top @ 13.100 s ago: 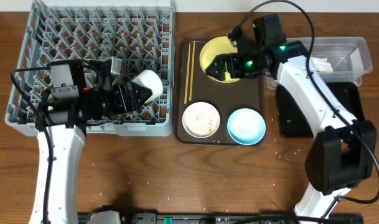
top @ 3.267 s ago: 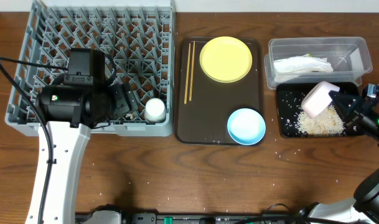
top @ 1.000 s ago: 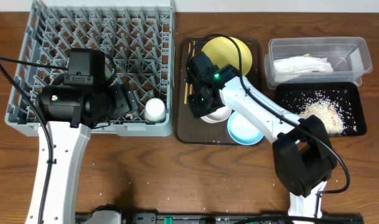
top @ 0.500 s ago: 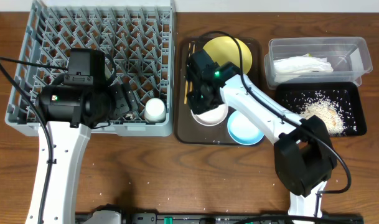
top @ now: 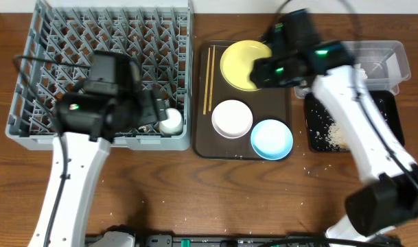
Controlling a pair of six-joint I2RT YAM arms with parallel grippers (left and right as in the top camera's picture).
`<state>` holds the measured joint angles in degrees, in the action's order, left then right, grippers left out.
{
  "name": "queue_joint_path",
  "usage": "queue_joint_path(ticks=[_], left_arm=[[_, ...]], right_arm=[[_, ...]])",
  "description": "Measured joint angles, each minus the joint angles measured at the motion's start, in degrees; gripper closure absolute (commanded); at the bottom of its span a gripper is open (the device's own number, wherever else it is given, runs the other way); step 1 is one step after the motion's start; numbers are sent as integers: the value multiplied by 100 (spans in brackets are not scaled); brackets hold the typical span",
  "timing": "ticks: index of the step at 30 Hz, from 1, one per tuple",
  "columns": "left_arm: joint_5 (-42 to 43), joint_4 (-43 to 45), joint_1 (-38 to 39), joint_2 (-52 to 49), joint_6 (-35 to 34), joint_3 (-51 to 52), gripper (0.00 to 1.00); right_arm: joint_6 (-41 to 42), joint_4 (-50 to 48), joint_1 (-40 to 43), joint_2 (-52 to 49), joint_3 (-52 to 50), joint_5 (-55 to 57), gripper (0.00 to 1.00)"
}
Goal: Sort waste into correct bins and load items into the dishwasher
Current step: 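Move the left gripper to the white bowl and grasp its rim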
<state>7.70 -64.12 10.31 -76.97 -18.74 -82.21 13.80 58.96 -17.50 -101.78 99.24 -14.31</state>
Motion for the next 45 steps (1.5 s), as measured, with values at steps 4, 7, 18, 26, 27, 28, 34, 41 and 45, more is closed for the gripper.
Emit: queue_joint_path(ticks=[4, 7, 18, 26, 27, 28, 34, 41, 45], left_arm=[[138, 380, 669, -402, 52, 0, 11], [256, 730, 1110, -907, 55, 0, 11], [461, 1709, 2020, -2496, -225, 0, 11], [142, 1843, 2162, -2885, -247, 0, 23], [109, 1878, 2162, -2966, -260, 0, 23], [81, 1939, 2162, -3056, -267, 0, 23], [-35, 2262, 2162, -3595, -516, 0, 37], [-50, 2417, 2162, -3807, -656, 0, 60], [-223, 2457, 2164, -3810, -789, 0, 73]], right_arm=[[0, 131, 437, 251, 35, -7, 39], [0, 269, 673, 260, 35, -7, 39], [0, 385, 839, 258, 35, 17, 31], [-4, 385, 839, 258, 35, 74, 15], [-9, 387, 839, 258, 35, 90, 11], [0, 387, 839, 258, 35, 105, 9], [0, 424, 839, 258, 35, 369, 7], [0, 409, 839, 258, 35, 483, 6], [0, 382, 839, 258, 35, 498, 8]])
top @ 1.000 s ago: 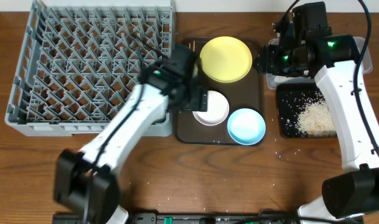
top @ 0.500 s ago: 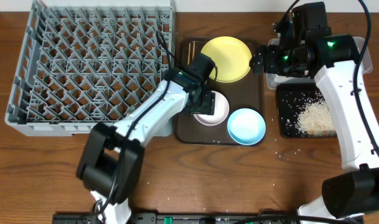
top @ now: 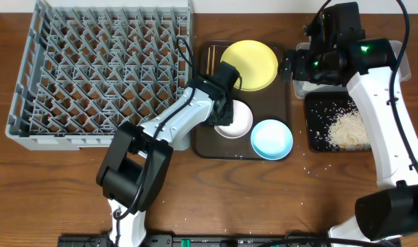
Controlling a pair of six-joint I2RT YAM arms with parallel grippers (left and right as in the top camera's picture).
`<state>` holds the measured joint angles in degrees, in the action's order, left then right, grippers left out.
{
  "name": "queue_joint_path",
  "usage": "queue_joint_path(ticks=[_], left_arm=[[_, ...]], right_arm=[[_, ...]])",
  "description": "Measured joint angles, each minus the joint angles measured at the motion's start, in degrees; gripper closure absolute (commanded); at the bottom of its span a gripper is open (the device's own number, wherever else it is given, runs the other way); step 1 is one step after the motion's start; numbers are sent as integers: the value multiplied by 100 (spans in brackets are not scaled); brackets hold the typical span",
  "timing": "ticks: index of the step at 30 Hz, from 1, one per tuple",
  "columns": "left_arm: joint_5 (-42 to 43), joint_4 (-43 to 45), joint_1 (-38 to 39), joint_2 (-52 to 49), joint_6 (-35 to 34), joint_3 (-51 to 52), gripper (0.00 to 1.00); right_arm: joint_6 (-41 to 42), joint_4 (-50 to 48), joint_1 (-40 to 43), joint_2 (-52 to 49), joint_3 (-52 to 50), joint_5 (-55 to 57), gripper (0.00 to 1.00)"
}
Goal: Sort waste into correct bins and load items into the dishwasher
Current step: 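Move the left gripper to the white bowl and grasp its rim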
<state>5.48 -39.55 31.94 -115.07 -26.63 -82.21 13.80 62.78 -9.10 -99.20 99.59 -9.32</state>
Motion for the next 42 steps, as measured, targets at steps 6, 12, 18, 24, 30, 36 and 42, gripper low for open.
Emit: queue_joint_path(ticks=[6, 12, 18, 24, 30, 36, 42], left_arm=[[-197, 26, 0, -2, -190, 0, 91], [-267, 87, 0, -2, -229, 0, 92], [-334, 94, 0, -2, -229, 0, 93], [-354, 87, 0, 0, -177, 0, 93], [-590, -57, 0, 317, -7, 20, 93], [-1167, -229, 0, 1231, 229, 26, 93], [-1862, -358, 0, 2122, 621, 26, 92]], right_arm=[[0, -118, 59, 0, 0, 85, 8], [175, -136, 717, 83, -2, 131, 1], [315, -140, 1821, 573, -2, 192, 1], [361, -116, 2459, 743, -2, 234, 1], [361, 4, 2546, 734, -2, 236, 1], [361, 20, 2546, 734, -2, 234, 1], [361, 22, 2546, 734, -2, 234, 1]])
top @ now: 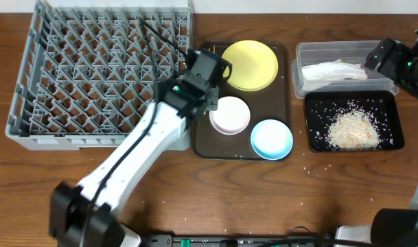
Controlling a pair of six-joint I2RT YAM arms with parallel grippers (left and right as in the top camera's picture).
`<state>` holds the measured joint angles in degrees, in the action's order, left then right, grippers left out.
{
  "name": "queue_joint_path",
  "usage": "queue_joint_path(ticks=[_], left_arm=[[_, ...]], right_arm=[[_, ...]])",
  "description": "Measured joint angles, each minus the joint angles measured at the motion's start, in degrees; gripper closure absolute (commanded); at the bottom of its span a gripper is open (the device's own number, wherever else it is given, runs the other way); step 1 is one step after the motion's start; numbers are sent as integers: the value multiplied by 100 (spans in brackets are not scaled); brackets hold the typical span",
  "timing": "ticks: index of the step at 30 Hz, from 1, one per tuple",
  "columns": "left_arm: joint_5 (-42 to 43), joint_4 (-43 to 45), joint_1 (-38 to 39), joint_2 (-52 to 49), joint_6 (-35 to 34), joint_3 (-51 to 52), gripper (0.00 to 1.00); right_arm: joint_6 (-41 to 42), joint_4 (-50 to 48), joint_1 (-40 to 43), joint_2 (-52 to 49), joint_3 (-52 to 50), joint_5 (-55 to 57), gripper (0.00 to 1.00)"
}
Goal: Sort waste into correct bins and load items into the dishwasher
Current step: 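Move the left gripper to the white bowl and grasp its rim, then lift the white bowl and place it in the rack with left gripper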
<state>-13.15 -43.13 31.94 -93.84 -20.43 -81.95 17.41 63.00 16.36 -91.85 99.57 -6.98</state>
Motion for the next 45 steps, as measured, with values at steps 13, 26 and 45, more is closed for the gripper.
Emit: queue_joint_path(ticks=[13, 26, 45], left_arm=[[824, -162, 0, 188, -494, 0, 44], [1193, -160, 258, -1110, -2210, 2, 44], [1349, 339, 267, -2286, -3062, 7, 66]], right_arm=[[0, 0, 0, 0, 0, 0, 1], [0, 0, 0, 0, 0, 2, 1], [0, 0, 0, 0, 0, 0, 1]])
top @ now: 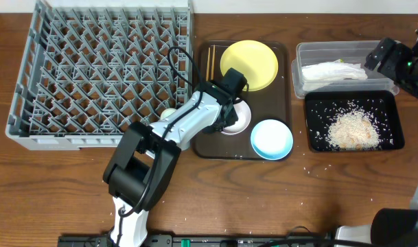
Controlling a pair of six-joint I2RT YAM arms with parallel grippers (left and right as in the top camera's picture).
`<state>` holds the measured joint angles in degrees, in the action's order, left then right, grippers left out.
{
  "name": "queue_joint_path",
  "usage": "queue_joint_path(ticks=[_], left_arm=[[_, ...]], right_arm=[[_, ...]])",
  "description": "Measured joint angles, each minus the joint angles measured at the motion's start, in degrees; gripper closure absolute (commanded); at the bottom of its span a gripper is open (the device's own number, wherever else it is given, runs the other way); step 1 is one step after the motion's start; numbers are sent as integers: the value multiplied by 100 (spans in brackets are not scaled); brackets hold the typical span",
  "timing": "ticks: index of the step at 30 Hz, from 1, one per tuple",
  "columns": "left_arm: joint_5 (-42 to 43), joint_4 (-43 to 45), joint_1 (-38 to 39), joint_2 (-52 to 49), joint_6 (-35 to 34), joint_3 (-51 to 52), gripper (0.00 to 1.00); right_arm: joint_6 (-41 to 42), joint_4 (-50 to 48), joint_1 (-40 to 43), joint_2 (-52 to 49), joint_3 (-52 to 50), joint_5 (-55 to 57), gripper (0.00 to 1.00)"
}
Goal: Sort waste into correct bins and load items into the dishwasher
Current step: 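Lift the white bowl and place it in the rack with left gripper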
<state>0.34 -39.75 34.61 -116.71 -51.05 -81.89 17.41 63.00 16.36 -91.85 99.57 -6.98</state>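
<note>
On the brown tray (207, 144) lie a yellow plate (253, 62), a white bowl (239, 125), a light blue bowl (272, 139) and a pair of chopsticks (210, 58). My left gripper (230, 103) is over the white bowl's far rim, and its body hides the fingers. The grey dish rack (92, 68) stands to the left; a small pale thing (166, 113) shows at its front right, beside the arm. My right gripper (386, 58) hangs at the right edge, over the far end of the clear bin (296, 68).
The clear bin holds a crumpled white piece (332, 71). In front of it a black bin (318, 137) holds a heap of rice (353, 129). Loose grains are scattered on the wooden table near the bins.
My left gripper has moved from the tray's left edge by the chopsticks to the white bowl's far rim. The dishes and the right arm are where they were.
At first my left gripper was in the rack's front right by a white cup, my right over the yellow plate. Then left was at the white bowl, right over the clear bin. Later right was at the table's right edge; left was by the chopsticks, now at the bowl.
</note>
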Motion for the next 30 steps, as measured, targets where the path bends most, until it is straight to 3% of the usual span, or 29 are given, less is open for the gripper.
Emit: queue_joint_path(ticks=[2, 8, 19, 25, 30], left_arm=[[28, 0, 4, -46, -9, 0, 67], [83, 76, 7, -181, -26, 0, 92], [107, 120, 4, -133, 72, -2, 92], [-85, 72, 9, 374, 1025, -2, 93], [-1080, 55, 11, 1375, 1836, -2, 93]], right_arm=[[0, 0, 0, 0, 0, 0, 1], [0, 0, 0, 0, 0, 0, 1], [0, 0, 0, 0, 0, 0, 1], [0, 0, 0, 0, 0, 0, 1], [0, 0, 0, 0, 0, 0, 1]])
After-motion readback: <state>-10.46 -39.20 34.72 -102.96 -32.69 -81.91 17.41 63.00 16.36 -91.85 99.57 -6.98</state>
